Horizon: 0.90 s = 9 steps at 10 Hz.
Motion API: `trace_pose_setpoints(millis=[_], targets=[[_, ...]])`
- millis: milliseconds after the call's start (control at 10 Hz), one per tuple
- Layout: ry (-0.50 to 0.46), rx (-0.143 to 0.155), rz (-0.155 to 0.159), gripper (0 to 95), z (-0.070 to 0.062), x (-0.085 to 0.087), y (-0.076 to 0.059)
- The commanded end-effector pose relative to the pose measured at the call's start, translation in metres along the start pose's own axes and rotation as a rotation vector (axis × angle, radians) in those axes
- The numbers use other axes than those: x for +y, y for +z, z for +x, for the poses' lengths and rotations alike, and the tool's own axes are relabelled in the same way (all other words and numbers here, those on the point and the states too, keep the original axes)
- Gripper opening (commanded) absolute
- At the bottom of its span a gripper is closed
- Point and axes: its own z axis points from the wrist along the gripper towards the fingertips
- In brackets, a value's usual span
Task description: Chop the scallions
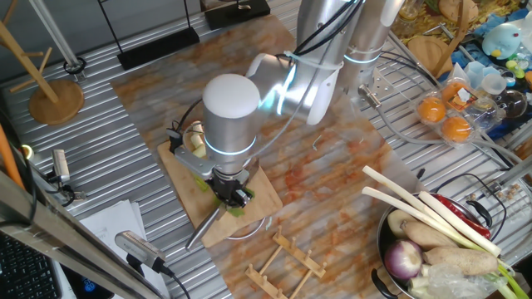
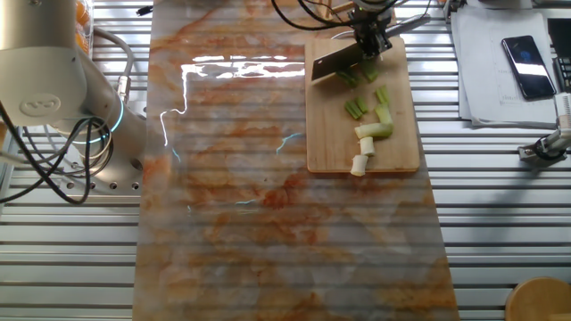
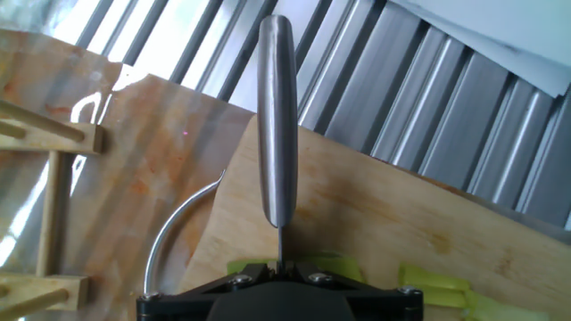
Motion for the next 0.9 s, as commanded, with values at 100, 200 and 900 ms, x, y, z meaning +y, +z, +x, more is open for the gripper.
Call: trace_pose_setpoints(millis=[100,200,900], targets=[[-0.001,-0.001,0.007,0.0,0.007,0.001,0.004],[-0.004,-0.004,0.009,0.0,0.011,0.001,0.004],[-0.022,-0.007,0.023,0.0,0.026,0.002,0.004]])
